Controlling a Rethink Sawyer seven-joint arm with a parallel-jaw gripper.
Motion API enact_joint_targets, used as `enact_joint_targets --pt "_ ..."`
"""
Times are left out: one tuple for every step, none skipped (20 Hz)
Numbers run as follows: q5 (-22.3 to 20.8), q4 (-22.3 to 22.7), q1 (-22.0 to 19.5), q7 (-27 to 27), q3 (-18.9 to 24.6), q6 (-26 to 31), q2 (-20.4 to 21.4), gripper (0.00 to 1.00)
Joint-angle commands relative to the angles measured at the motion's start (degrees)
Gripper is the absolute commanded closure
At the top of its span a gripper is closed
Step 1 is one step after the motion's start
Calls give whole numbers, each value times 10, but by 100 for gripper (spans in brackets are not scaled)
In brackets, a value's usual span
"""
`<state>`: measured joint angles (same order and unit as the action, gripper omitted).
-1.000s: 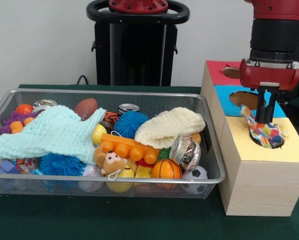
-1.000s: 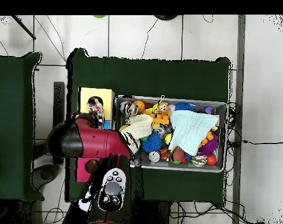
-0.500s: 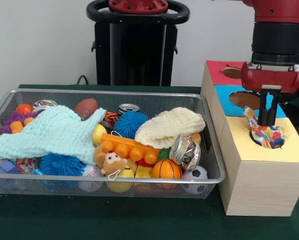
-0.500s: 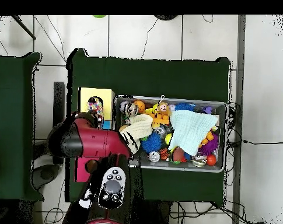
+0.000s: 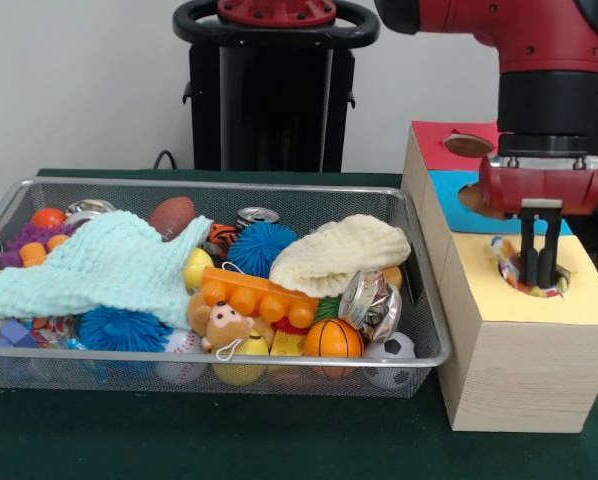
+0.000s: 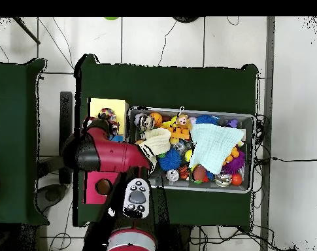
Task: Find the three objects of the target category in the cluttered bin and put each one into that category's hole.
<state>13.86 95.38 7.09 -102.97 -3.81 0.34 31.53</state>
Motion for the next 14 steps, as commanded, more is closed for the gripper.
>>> enact_joint_targets --pt "15 -6 -15 -143 60 -81 -45 100" --pt "18 -9 -14 -140 56 -82 -46 100" --pt "25 -16 -9 -137 48 -85 -55 100" --pt "29 -21 -7 -133 45 -83 -59 100" --pt "36 -28 -2 -128 38 -76 -68 100" --pt "44 -35 4 -123 30 -69 -77 100" --pt "59 -47 14 -116 15 -49 -91 100" --pt "66 -54 20 -113 8 -39 -99 100" --pt "80 -70 31 -108 -10 -17 -118 100" --pt "89 -78 37 -106 -19 -3 -129 100" --pt "111 -96 57 -107 -48 23 -152 100" --pt "131 -112 78 -112 -79 51 -170 100" --pt "140 -119 86 -114 -92 63 -178 100" --pt "147 -123 94 -115 -104 73 -181 100"
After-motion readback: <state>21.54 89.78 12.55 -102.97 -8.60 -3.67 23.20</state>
